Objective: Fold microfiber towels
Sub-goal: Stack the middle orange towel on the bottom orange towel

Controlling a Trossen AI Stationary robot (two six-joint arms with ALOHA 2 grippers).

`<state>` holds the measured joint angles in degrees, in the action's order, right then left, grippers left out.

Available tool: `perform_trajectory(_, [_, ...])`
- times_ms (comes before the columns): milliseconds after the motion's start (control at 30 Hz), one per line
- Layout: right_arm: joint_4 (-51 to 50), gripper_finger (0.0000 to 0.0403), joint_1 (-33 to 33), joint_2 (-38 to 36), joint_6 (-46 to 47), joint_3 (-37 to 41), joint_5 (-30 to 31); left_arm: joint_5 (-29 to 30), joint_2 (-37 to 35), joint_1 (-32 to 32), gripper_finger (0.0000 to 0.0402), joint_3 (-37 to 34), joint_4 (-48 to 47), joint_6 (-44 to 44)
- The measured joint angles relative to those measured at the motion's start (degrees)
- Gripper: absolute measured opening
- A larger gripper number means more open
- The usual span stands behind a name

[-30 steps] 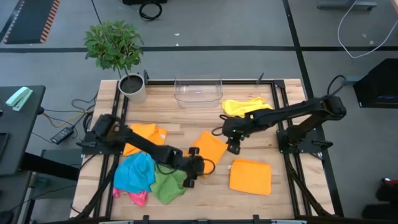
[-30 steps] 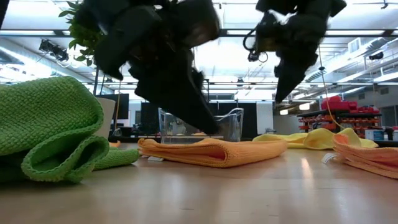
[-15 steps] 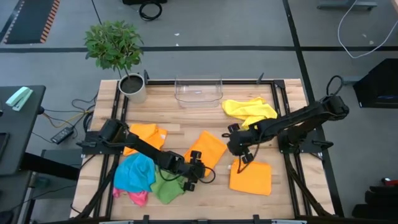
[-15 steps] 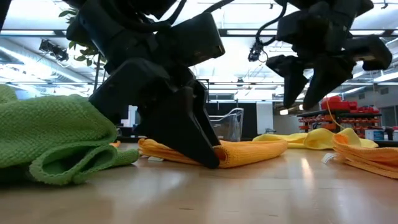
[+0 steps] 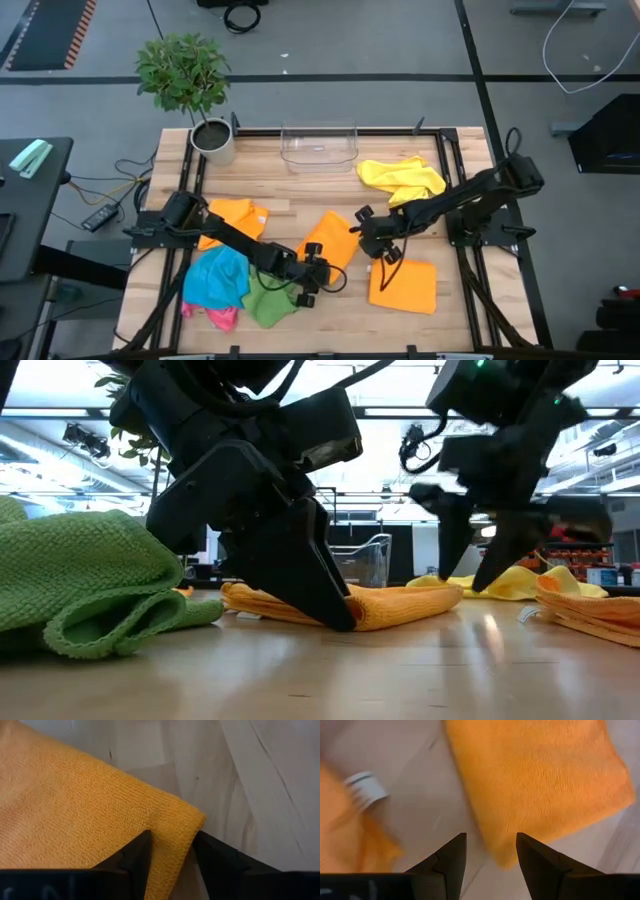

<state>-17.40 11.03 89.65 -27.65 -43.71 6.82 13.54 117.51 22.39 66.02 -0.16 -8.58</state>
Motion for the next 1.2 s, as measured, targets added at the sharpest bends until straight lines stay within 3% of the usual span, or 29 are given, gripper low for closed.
perform_trajectory(200, [0.56, 0.0177, -1.02, 3.4, 0.32, 0.1, 0.46, 0.15, 0.11, 0.04, 0.0157, -0.05, -0.29, -2.19])
perform_trajectory(333, [1.01, 0.0147, -1.9, 4.67, 0.53, 0.01, 0.06, 0.36, 0.67, -0.04, 0.0144, -0.05, -0.3, -4.7])
perform_trajectory(433, [1.59, 0.0094, -2.17, 4.85, 0.94, 0.05, -0.41, 0.86, 1.16, -0.04, 0.0102, -0.02, 0.02, -7.36])
perform_trajectory(533, [2.09, 0.0028, -2.17, 4.67, 2.79, 0.05, -0.05, 1.25, 1.18, -0.11, 0.0036, -0.05, -0.14, -9.28])
perform_trajectory(600, [1.43, 0.001, -2.27, 4.05, 5.25, 0.03, 0.11, 1.57, 0.88, -0.13, 0.0015, -0.07, -0.02, -11.87])
perform_trajectory(800, [-6.84, 0.0005, -3.8, -3.6, 19.81, -1.94, -4.2, 1.28, -5.28, -0.95, 0.001, -0.7, -2.2, -16.44])
perform_trajectory(1033, [-14.44, 0.0003, -5.48, -17.58, 44.83, -2.18, -18.11, 3.53, -16.35, -1.51, 0.001, -0.53, -0.55, -23.31])
perform_trajectory(1200, [-14.23, 0.0003, 3.08, -25.54, 63.47, -2.13, -22.75, 3.9, -20.76, -0.85, 0.001, -0.27, 3.03, -31.92])
